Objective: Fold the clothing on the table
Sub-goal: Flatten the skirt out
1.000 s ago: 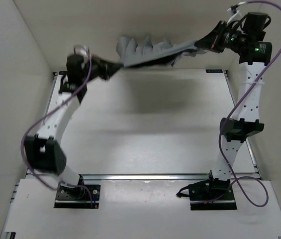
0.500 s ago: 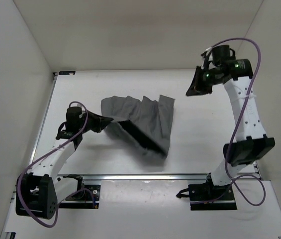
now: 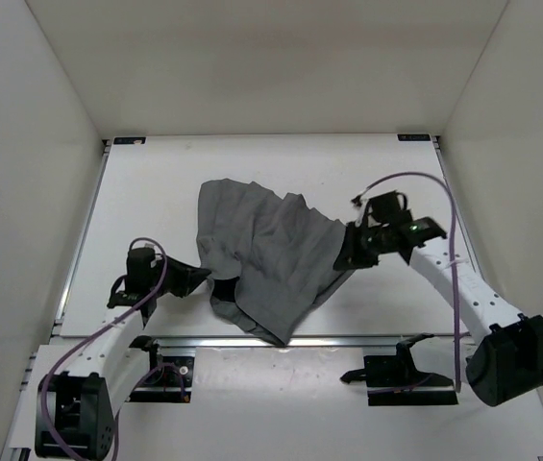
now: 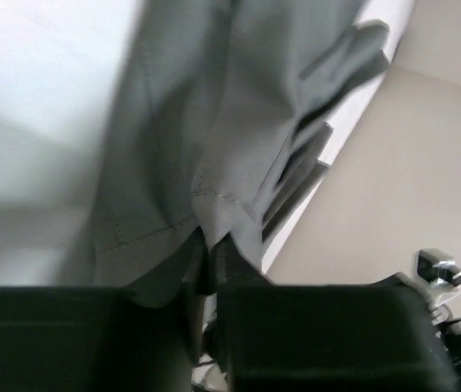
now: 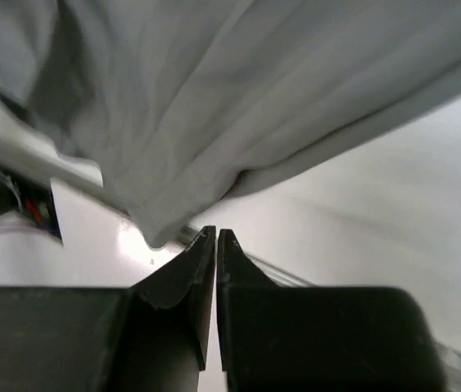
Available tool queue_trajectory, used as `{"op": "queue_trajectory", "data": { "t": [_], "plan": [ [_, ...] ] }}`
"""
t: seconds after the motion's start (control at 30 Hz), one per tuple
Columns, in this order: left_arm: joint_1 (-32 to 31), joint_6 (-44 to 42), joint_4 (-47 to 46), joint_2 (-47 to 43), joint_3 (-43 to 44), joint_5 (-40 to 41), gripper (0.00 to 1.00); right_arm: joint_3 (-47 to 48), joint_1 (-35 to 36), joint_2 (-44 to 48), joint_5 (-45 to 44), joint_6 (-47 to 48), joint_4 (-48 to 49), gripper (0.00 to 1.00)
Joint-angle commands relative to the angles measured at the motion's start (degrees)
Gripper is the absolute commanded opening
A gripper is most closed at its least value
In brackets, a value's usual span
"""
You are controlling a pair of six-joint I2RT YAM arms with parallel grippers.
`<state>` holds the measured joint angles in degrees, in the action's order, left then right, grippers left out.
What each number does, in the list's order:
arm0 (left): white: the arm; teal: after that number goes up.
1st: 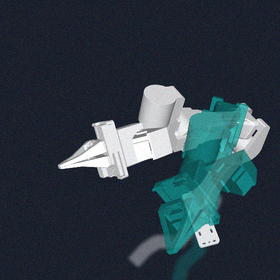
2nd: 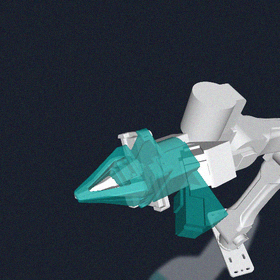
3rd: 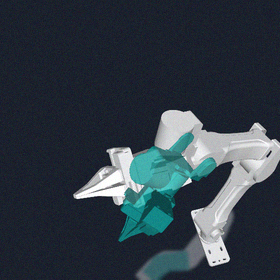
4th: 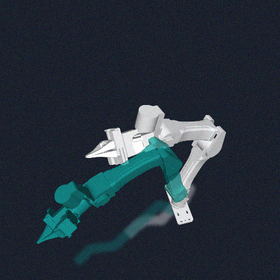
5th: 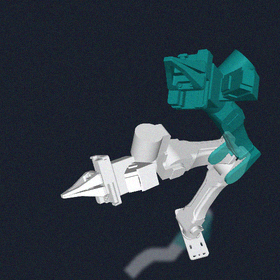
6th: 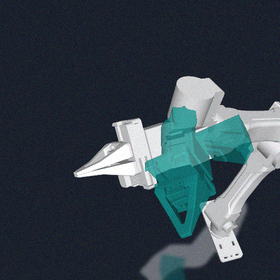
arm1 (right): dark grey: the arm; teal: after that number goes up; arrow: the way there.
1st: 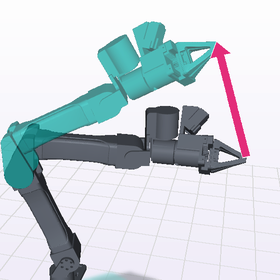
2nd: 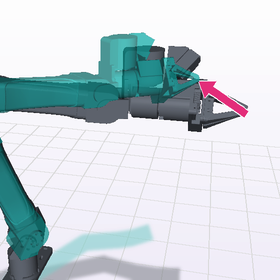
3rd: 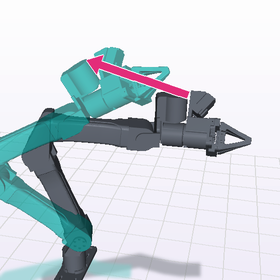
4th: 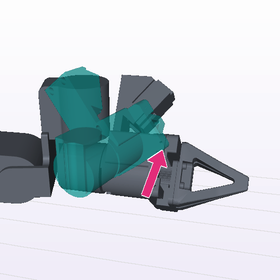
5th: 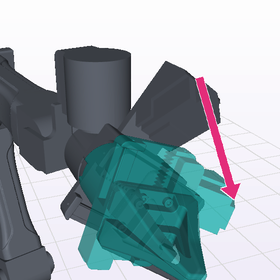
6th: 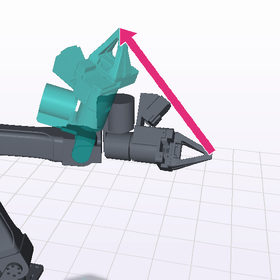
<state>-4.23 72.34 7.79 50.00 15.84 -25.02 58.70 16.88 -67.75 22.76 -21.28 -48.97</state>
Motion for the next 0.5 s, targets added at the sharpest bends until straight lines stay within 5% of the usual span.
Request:
{"op": "queue_trajectory", "data": {
  "t": [0.0, 0.07, 0.2, 0.27, 0.47],
  "plan": [
    [3.1, -2.0, 2.4, -4.5, -2.2, 2.3, 0.24, -8.7, 7.5, 3.4, 3.7, -7.4, 17.2, 0.06],
    [4.0, -2.2, 1.1, -8.4, -3.3, 3.4, 0.27, -13.9, 9.0, 5.0, 5.4, -12.1, 23.4, 0.17],
    [4.2, -1.0, 1.1, -22.9, -6.9, 12.5, 0.51, -24.9, 11.0, 10.3, 7.3, -16.8, 30.6, 0.44],
    [4.1, -0.4, 2.3, -28.7, -9.0, 17.4, 0.53, -29.3, 11.9, 12.1, 6.9, -19.0, 35.5, 0.55],
    [-0.7, 4.0, -0.5, -35.6, -19.3, 17.1, 0.46, -42.0, 13.5, 16.2, 3.1, -26.5, 48.2, 0.6]
  ]
}}
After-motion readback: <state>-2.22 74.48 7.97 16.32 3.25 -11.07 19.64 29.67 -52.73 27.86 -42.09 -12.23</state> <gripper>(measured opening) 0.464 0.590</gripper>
